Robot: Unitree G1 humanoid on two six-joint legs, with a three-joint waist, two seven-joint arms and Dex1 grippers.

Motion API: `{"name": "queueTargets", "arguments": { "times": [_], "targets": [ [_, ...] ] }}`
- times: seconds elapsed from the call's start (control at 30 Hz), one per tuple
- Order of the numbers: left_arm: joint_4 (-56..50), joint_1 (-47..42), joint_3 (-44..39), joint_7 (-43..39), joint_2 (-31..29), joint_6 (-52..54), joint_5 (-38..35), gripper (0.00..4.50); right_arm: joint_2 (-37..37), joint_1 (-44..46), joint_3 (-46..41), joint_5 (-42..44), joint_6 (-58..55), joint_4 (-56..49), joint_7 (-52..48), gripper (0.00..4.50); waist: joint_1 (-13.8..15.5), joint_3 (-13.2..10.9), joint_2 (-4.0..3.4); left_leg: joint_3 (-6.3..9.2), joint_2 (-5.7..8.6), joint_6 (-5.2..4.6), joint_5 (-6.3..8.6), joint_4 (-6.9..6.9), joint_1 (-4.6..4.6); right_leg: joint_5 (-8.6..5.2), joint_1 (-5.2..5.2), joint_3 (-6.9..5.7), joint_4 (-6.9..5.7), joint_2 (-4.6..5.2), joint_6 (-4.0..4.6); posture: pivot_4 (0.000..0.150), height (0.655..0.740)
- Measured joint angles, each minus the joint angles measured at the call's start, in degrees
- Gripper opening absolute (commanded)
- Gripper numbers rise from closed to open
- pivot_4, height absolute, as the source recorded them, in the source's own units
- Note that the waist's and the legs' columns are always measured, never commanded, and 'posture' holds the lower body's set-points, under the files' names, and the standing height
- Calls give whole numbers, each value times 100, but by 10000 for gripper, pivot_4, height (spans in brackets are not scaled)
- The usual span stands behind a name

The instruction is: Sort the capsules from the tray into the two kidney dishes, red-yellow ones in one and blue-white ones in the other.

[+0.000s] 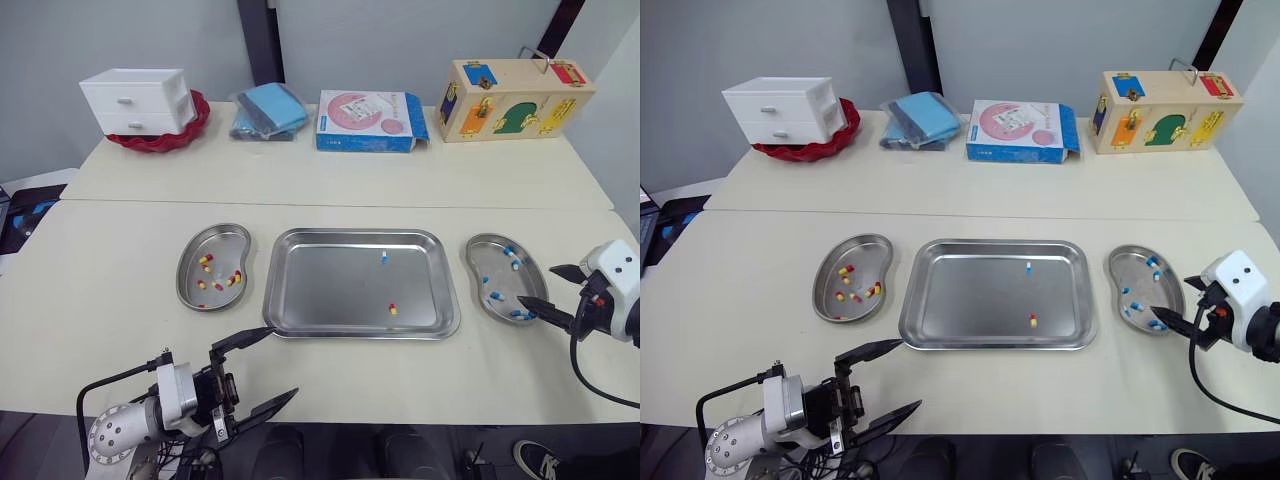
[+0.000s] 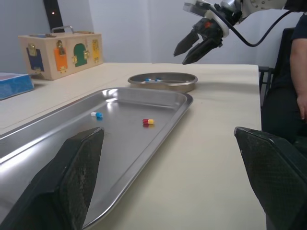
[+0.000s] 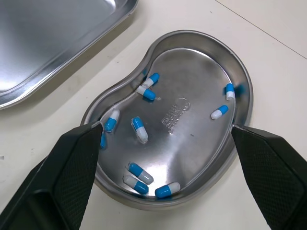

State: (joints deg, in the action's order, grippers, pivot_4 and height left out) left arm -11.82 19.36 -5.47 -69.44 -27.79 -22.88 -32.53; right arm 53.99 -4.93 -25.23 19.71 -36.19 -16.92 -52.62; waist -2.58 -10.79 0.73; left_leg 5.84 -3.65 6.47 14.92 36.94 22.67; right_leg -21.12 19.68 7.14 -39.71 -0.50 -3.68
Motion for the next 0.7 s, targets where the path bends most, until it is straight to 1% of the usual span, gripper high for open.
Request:
{"name": "queueTargets", "arguments": {
  "times": [0.23,0.37,0.43,0.5,0.53,0.63,0.7],
  "targets": [
    [-215,18,-3,283,-7,130,25,45000,101,-28,-68,57,292,195,-261,44845,29,0,0,-1,0,0,0,-1,-8,0,-6,1,1,0,-1,1500,7400],
    [-430,138,-87,690,-50,399,108,45000,-14,-246,-439,493,725,118,-791,44845,50,0,0,2,0,0,0,-1,-8,0,-14,-3,8,0,-1,1500,7400],
    [-645,301,-239,1060,-224,838,115,45000,-62,-505,-591,709,842,5,-1067,44845,69,-1,1,7,-1,0,0,-2,-9,0,-18,-7,13,0,-1,1500,7400],
    [-697,364,-358,1217,-275,1018,117,45000,-101,-592,-638,773,858,-32,-1153,44845,67,-1,1,5,-1,0,0,-2,-12,1,-22,-5,14,0,-1,1500,7400],
    [-811,443,-509,1513,-417,1409,116,45000,-161,-877,-740,858,986,-137,-1304,44845,72,-1,3,12,-1,0,0,-1,-17,0,-28,-9,13,0,-2,1500,7400],
    [-842,511,-1082,1934,-777,2036,88,45000,-227,-1389,-750,825,1361,-251,-1599,44845,80,-2,3,20,-1,0,0,-2,-23,0,-38,-18,17,-1,-2,1500,7400],
    [-822,547,-1567,2116,-1154,2548,-24,45000,-315,-1773,-752,797,1658,-293,-1817,44845,88,-3,8,24,-2,0,0,-3,-23,-1,-40,-23,20,-1,-2,1500,7400]
  ]
}}
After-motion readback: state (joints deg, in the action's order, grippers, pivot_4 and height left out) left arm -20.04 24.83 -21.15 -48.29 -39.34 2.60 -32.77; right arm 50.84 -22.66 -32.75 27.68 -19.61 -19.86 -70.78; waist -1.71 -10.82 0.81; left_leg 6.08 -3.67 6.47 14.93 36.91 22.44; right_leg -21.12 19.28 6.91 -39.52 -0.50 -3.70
